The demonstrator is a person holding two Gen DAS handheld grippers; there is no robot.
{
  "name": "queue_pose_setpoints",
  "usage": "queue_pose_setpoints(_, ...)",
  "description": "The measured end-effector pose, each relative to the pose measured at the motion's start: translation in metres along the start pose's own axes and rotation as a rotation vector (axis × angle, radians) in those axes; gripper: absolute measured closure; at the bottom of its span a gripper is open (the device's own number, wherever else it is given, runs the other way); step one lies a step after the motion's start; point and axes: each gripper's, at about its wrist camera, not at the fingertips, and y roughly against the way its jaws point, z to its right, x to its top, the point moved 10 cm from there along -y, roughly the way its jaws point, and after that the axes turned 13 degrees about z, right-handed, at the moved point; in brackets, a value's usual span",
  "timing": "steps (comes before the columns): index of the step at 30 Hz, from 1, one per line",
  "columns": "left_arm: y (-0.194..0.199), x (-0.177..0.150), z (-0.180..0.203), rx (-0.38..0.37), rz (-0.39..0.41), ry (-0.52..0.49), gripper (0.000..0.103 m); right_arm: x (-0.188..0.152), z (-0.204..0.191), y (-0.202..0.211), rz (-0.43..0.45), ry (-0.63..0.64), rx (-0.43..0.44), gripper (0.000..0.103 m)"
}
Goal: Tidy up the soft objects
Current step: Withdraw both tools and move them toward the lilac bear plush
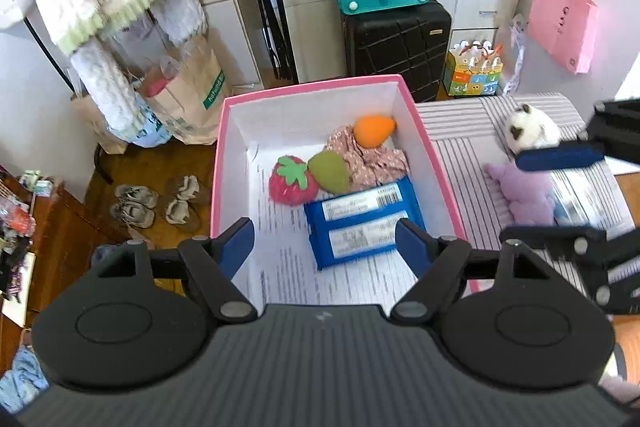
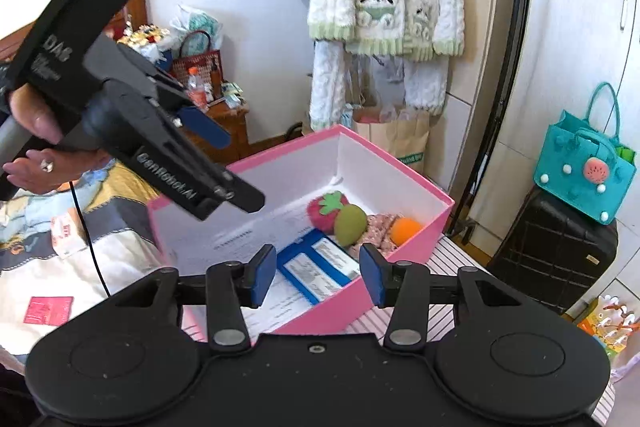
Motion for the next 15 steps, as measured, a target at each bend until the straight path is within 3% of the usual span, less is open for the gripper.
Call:
queue_pose_setpoints(2,0.017,-0.005,0.004,-0.005,0.01,-0.008,0.025,0.002,-0.008,0.01,0.01,0.0,0.008,0.048)
queue_pose_setpoints(4,0.034,-0.008,0.008,-0.011,0.019,-0.004,0.016,0.004,-0.015,0.021,0.017,0.002,0.014,0.046)
queue_pose_setpoints(6,0.048,-0.012,0.01,-0.014,0.036,0.004,0.013,0.003,-0.022,0.033,0.018,-0.006,0.025,0.044)
queue_pose_setpoints(15,0.103,-0.041,0.031,-0.026,0.068,-0.042,0.008,-0.011,-0.047,0.084,0.02,-0.02,0.041,0.035)
